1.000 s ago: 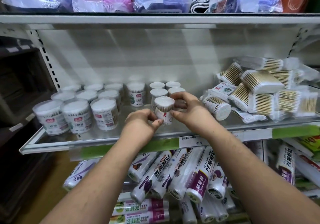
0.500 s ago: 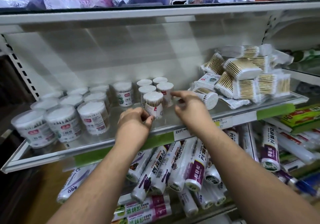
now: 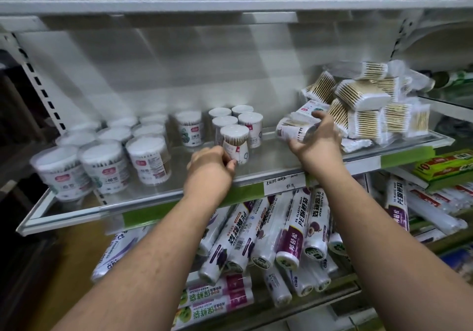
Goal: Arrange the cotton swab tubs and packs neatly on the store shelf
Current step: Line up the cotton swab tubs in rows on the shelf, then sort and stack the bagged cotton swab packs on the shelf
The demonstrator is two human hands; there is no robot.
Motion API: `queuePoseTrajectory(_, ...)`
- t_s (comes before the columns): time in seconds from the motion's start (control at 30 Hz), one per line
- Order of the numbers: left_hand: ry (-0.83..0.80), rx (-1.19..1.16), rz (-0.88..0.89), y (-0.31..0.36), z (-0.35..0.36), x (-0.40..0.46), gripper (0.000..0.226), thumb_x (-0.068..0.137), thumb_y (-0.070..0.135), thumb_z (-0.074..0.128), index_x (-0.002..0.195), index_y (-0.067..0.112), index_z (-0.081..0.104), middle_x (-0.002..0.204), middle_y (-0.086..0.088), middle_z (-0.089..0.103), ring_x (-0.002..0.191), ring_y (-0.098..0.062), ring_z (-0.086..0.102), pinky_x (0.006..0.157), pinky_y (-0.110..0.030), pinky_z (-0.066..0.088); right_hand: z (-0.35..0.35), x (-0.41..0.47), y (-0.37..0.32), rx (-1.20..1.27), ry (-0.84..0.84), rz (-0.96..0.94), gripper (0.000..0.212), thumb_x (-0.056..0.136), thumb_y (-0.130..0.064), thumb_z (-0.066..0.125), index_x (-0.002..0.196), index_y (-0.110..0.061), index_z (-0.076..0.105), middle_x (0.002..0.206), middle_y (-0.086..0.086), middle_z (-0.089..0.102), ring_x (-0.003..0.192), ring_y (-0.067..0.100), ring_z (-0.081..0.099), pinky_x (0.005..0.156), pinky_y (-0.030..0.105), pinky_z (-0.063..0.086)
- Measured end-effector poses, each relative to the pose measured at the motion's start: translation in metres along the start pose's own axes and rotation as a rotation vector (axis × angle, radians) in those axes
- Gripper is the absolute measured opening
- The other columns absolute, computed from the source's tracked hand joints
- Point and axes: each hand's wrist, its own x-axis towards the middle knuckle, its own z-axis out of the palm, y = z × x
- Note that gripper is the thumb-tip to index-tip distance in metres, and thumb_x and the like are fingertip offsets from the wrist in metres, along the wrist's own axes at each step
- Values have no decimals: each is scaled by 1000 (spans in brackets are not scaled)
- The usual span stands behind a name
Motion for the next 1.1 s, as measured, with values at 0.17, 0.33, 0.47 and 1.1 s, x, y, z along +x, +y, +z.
queuePoseTrajectory(0.17,-5,0,-2,1,1,0,13,90,36,62,86,25,61,98,4,59,100,-19,55,100,-43,47,-7,-8,-16,296,-85,-138,91,77,-24,79,142,-44,18,135,6,43,115,21,56,99,44,50)
queuePoseTrajectory(0.33,-2,-3,-2,0,1,0,14,90,38,63,86,25,62,97,3,59,99,-19,54,98,-43,47,0,-21,-29,203,-220,-287,99,77,-25,81,146,-48,14,147,3,37,122,20,53,103,45,46)
queuePoseTrajectory(0.47,-3,-23,3,-1,1,-2,14,90,38,63,82,27,60,95,5,58,98,-18,54,97,-43,47,12,-22,-21,430,-355,-164,101,74,-11,84,149,-40,23,156,4,26,118,15,56,99,40,52)
queuePoseTrajectory(1.1,201,-150,230,0,-4,-26,8,91,30,62,88,25,67,95,8,59,95,-11,54,83,-31,48,20,-11,-16,266,-495,-103,102,80,-11,77,151,-45,11,144,3,48,115,20,59,100,42,50)
